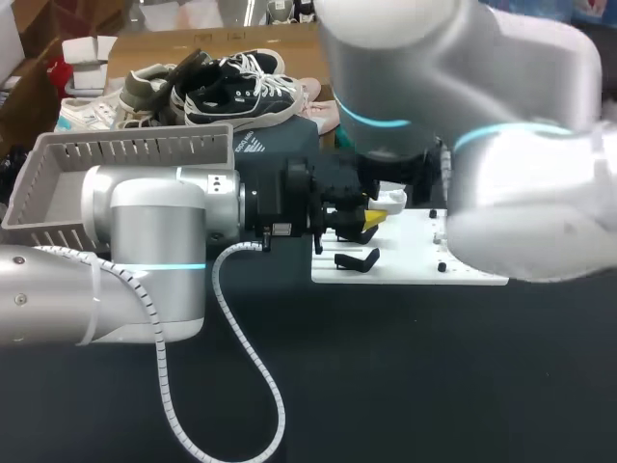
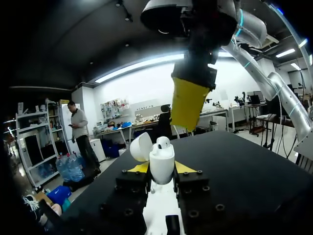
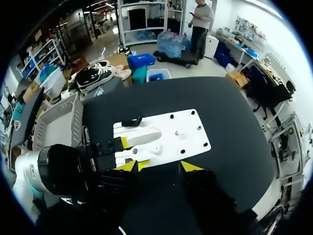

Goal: Pick up each earbud case from the left stands, insert the matching earbuds, close the lid, and place the case in the box.

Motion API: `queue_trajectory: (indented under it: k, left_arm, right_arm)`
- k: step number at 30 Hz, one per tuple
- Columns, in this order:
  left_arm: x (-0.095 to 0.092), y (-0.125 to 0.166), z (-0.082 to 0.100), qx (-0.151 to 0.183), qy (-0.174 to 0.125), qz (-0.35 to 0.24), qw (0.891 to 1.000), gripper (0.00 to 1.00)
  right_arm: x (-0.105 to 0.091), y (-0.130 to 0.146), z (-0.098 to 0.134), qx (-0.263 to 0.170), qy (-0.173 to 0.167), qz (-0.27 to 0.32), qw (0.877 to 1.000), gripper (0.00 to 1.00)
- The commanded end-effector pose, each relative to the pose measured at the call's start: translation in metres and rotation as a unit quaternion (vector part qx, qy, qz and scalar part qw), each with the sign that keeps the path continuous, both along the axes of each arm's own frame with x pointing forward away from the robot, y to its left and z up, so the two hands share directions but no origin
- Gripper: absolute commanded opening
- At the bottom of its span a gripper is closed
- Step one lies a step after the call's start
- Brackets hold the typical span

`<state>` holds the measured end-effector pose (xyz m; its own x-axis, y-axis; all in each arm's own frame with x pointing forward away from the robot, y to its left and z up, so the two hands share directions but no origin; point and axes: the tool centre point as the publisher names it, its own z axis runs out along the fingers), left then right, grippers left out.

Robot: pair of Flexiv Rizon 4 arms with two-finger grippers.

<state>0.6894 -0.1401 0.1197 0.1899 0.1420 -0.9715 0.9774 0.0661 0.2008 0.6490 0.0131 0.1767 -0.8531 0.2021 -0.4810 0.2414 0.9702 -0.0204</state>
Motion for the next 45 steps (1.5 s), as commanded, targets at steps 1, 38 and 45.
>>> queue_trajectory:
  k: [1,38,45]
  left_arm:
    - [0.000,0.000,-0.001,-0.002,-0.001,0.001,1.000,0.00]
    - [0.000,0.000,-0.001,-0.002,-0.001,0.001,1.000,0.00]
    - [0.000,0.000,-0.001,-0.002,-0.001,0.001,1.000,0.00]
  right_arm:
    - [-0.015,-0.023,-0.011,0.041,-0.069,0.058,0.995,0.50]
    - [0.061,-0.075,-0.125,0.136,0.024,0.071,0.988,0.47]
    - [0.063,-0.079,-0.132,0.136,0.032,0.062,0.988,0.45]
